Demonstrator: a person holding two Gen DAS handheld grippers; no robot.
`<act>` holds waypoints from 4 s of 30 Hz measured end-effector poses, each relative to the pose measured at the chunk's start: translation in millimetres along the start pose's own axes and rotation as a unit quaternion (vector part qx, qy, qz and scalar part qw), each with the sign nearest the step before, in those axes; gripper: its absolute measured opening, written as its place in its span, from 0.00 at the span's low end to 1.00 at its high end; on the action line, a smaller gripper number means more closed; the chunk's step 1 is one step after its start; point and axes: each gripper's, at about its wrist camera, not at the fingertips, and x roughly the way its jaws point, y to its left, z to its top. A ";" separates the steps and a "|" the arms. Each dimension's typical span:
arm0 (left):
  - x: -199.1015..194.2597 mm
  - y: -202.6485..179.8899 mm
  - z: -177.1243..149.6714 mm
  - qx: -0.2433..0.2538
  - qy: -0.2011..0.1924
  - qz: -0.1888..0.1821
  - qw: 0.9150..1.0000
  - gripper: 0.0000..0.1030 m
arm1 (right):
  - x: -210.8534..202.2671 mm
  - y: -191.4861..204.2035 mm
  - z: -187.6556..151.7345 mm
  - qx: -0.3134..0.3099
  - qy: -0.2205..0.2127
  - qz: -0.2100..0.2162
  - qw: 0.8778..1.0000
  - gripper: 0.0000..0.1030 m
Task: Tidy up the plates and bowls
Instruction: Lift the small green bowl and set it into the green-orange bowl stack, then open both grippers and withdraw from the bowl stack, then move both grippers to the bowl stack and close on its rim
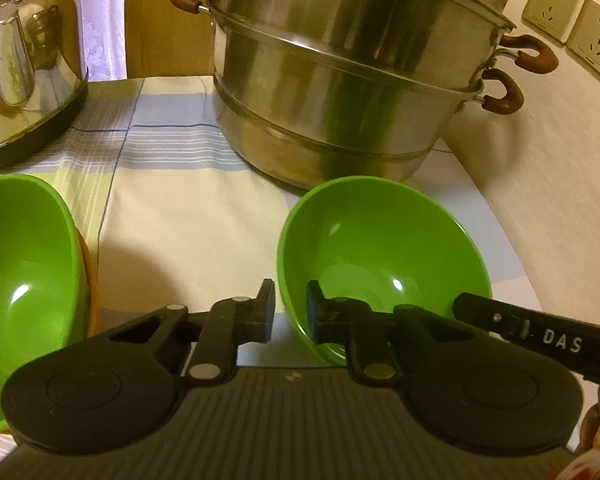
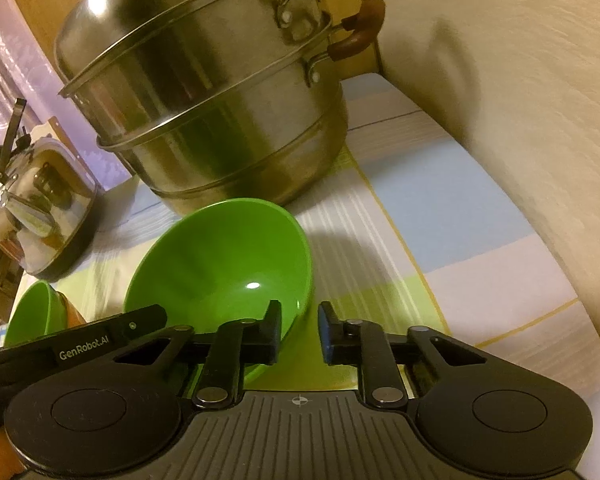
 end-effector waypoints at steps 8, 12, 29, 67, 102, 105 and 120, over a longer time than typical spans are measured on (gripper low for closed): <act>-5.2 -2.7 -1.2 -0.001 0.014 -0.002 1.000 0.11 | -0.9 2.3 0.5 -0.002 0.006 -0.010 1.000 0.14; -14.9 -7.2 -1.7 0.006 0.014 -0.001 1.000 0.11 | -7.1 1.7 -2.6 -0.004 0.007 -0.010 1.000 0.14; -114.8 20.6 24.6 -0.017 -0.034 0.006 0.999 0.12 | -78.5 64.0 13.4 -0.039 -0.027 0.012 0.999 0.14; -129.4 191.0 -2.2 -0.095 -0.025 0.081 0.992 0.11 | 16.5 217.7 -37.9 -0.126 0.049 0.068 0.988 0.14; -218.8 178.8 -60.6 -0.142 -0.079 0.063 0.985 0.36 | -69.4 190.5 -73.1 -0.098 0.010 0.080 0.992 0.55; -240.3 174.0 -81.9 -0.146 -0.085 0.070 0.983 0.41 | -93.0 187.0 -90.7 -0.097 0.006 0.075 0.992 0.60; -318.6 132.8 -191.2 -0.116 -0.091 0.107 0.983 0.69 | -195.6 142.3 -199.6 -0.064 0.004 0.033 0.997 0.69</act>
